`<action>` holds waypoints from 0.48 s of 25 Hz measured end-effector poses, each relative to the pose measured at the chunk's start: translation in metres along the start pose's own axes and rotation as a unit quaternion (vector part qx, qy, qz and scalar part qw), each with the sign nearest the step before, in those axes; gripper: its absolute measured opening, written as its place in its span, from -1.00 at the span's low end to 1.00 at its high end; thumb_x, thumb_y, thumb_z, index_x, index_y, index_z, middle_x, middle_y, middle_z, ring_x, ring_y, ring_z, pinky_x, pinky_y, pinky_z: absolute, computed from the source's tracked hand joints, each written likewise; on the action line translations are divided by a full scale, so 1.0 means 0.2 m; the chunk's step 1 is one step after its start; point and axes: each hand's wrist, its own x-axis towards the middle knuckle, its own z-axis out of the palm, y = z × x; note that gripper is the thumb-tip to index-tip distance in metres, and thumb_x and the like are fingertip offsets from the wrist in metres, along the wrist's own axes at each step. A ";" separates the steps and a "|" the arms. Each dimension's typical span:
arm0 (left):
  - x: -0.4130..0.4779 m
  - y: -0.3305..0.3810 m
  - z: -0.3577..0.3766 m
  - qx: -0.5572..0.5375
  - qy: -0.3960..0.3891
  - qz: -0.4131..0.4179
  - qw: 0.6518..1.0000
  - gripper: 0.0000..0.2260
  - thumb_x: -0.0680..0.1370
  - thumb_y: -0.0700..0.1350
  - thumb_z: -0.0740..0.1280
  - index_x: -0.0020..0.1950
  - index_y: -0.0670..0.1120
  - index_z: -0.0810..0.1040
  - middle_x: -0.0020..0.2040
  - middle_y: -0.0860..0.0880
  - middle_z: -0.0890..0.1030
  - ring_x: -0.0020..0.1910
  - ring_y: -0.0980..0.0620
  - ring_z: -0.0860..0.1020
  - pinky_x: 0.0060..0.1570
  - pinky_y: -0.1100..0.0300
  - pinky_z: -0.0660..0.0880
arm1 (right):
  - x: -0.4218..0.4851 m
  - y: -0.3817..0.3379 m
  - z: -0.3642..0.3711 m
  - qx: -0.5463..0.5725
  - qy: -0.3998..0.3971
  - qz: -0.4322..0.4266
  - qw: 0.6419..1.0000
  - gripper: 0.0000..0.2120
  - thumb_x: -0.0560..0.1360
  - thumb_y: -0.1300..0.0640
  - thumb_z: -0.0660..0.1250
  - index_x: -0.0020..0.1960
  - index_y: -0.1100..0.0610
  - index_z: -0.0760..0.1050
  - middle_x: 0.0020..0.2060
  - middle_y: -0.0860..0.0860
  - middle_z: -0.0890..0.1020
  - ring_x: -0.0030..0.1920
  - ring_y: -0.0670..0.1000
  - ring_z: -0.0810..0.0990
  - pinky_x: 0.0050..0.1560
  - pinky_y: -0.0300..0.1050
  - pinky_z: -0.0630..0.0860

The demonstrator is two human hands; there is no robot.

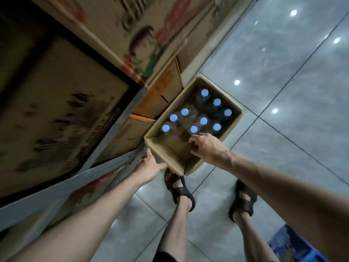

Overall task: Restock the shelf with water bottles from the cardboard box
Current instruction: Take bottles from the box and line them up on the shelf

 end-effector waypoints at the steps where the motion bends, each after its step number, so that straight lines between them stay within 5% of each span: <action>1: 0.16 0.00 0.07 0.000 0.018 0.003 1.000 -0.15 0.55 0.02 0.35 0.57 -0.18 -0.19 0.51 -0.28 0.21 0.45 -0.21 0.28 0.32 0.08 0.27 | 0.13 0.06 0.10 -0.008 0.011 -0.011 1.000 -0.68 0.47 0.06 0.32 0.22 0.05 0.50 0.06 0.08 0.59 0.03 0.13 0.60 -0.01 -0.05 0.55; 5: 0.68 -0.07 0.28 -0.046 0.112 -0.020 0.992 -0.06 0.52 0.00 0.39 0.54 -0.20 -0.29 0.46 -0.33 0.28 0.41 -0.28 0.32 0.32 -0.02 0.31 | 0.59 0.16 0.40 -0.018 0.085 -0.079 0.993 -0.48 0.49 0.04 0.32 0.42 0.01 0.32 0.18 0.12 0.48 0.02 0.20 0.59 -0.09 0.03 0.55; 12: 0.98 -0.14 0.41 -0.033 0.111 -0.008 0.993 -0.08 0.52 -0.10 0.35 0.51 -0.29 -0.33 0.45 -0.30 0.31 0.40 -0.21 0.36 0.27 0.09 0.35 | 1.03 0.02 0.60 -0.161 0.089 -0.136 0.973 -0.65 0.56 0.23 0.19 0.33 0.06 0.38 0.23 0.14 0.37 0.06 0.18 0.56 -0.25 -0.03 0.33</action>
